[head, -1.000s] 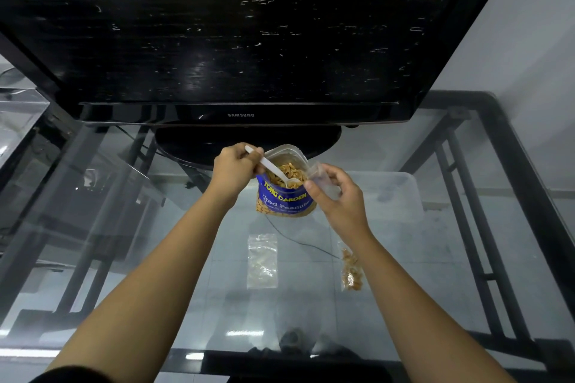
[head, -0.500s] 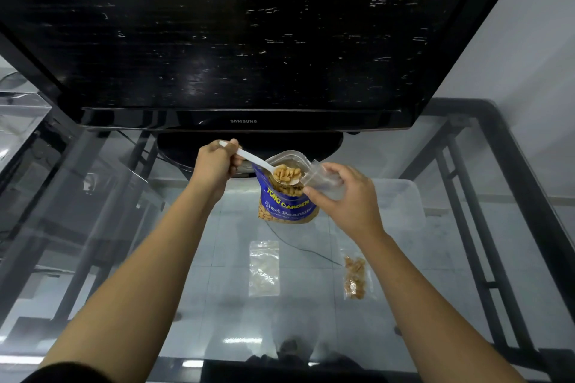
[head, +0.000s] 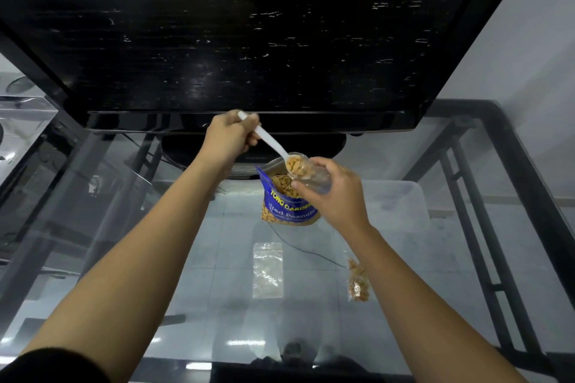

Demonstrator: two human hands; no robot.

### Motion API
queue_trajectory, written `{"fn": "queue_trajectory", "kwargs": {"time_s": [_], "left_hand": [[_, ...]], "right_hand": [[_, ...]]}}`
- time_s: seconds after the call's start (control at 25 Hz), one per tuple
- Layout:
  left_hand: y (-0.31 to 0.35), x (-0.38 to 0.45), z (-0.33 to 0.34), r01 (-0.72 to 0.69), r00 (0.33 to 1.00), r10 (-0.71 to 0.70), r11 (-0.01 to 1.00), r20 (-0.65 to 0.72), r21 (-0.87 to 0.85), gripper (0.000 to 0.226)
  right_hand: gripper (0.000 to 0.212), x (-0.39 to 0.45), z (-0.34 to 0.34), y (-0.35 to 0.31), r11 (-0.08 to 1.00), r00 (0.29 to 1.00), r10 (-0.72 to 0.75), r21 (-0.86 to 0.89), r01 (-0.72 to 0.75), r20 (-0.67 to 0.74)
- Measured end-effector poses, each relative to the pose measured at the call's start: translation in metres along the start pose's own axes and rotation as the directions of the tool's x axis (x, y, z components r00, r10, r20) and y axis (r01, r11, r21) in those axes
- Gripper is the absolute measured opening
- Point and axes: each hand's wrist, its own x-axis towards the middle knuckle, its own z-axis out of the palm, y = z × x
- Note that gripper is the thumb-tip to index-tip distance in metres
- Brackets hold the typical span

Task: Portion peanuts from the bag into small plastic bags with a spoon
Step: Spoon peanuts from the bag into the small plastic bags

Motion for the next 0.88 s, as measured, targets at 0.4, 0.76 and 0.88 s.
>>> {"fn": "queue_trajectory", "kwargs": {"time_s": [0.4,0.76,0.88], "left_hand": [[0.092,-0.044,0.007,-0.572,0.780,0.618,0.641,0.098,0.512,0.027],[-0.037,-0.035,0.023,-0.410,0.912,0.323,0.702,0.253,0.582,0.023],[-0.055,-0.022,0.025,-0.177,0.980,0.200,0.837,0.011,0.517,0.026]], "right_hand": [[0.044,-0.008,0.011,-0.018,0.868,0.969,0.175,0.492,-0.067,-0.176],[0.046,-0.021,0.001,0.004,0.873,0.975,0.214,0.457,-0.168,-0.051],[0.041,-0.019,0.002,0.008,0.867,0.973,0.228,0.458,-0.195,-0.018]]}}
